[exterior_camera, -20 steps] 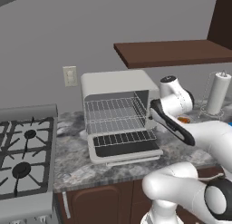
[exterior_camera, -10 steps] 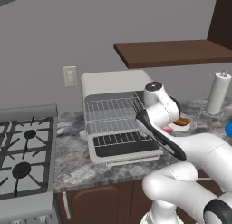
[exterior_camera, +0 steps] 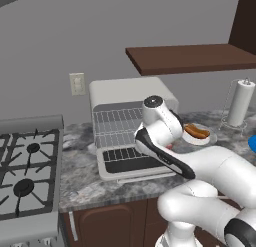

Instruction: Open the toaster oven door. Place the hotdog bun on the top rack in the toaster oven and place the steak on the bottom rack.

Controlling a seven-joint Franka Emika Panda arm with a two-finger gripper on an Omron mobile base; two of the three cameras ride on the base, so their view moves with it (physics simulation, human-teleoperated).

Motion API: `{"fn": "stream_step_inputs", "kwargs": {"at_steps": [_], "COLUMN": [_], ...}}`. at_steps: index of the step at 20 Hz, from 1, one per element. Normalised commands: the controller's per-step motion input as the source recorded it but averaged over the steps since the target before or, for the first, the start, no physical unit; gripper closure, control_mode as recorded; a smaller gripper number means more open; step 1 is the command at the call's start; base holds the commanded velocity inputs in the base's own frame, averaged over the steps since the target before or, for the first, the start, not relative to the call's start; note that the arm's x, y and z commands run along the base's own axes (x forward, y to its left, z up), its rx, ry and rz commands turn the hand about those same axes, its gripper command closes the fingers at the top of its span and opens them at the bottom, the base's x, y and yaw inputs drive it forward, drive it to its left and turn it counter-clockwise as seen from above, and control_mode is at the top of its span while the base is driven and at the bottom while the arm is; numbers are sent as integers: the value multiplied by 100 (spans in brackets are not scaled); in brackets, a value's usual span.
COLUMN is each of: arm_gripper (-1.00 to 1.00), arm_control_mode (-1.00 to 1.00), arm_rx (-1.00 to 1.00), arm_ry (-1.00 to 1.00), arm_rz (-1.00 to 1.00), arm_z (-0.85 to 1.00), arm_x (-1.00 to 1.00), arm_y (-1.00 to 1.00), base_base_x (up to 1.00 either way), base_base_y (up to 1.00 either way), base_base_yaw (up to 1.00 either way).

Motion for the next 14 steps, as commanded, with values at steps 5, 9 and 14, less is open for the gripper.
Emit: {"fn": "stream_step_inputs", "kwargs": {"at_steps": [5,9,14], "arm_gripper": [100,100,100], "arm_control_mode": [-100,-100,-100], "arm_rx": [5,0,4], "arm_ry": [-12,-9,-3], "arm_rz": [0,0,0], "arm_z": [-1,-12,-12], "arm_x": [25,21,23], "arm_y": [34,26,23], "base_base_x": [0,0,0], "base_base_y": [0,0,0], "base_base_yaw": [0,0,0]}}
